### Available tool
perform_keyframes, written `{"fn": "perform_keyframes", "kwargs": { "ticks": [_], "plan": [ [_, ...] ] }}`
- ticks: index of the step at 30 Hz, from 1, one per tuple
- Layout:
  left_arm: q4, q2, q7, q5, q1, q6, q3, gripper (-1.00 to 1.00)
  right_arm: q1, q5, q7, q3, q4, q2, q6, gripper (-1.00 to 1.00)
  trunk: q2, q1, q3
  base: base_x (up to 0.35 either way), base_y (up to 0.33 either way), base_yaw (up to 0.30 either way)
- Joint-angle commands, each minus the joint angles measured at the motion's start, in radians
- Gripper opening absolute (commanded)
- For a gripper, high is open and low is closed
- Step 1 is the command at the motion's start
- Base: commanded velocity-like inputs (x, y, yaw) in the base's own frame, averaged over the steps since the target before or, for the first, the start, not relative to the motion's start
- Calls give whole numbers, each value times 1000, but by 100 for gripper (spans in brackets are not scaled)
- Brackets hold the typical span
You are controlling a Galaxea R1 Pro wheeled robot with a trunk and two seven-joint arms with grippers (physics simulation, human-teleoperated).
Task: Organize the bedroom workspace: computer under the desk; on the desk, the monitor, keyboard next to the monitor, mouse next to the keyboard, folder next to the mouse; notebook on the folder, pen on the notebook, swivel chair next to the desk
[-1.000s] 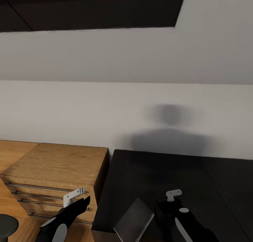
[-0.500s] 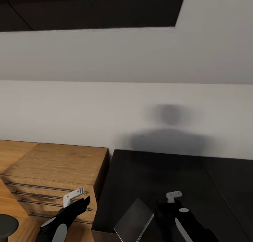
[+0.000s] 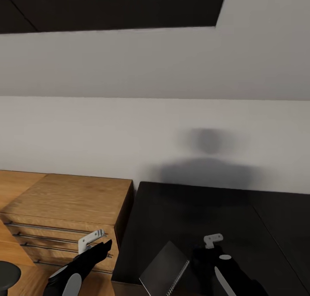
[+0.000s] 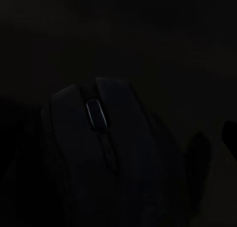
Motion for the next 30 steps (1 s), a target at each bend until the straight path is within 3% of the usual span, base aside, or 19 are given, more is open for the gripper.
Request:
{"fn": "perform_keyframes", "kwargs": {
  "ticks": [1,7,8,30],
  "plan": [
    [-1,0,8,13,-1,3,1,100,-1,-10,-7,5,-2,-1,4,100,-1,0,-1,0,0,0],
    [-1,0,8,16,-1,3,2,100,-1,-10,-7,6,1,-1,4,100,-1,0,-1,0,0,0],
    [-1,0,8,16,-1,3,3,100,-1,-10,-8,6,2,-1,4,-100,-1,0,-1,0,0,0],
    [-1,0,8,16,-1,3,6,100,-1,-10,-9,5,0,-1,2,-100,-1,0,-1,0,0,0]
  ]
}}
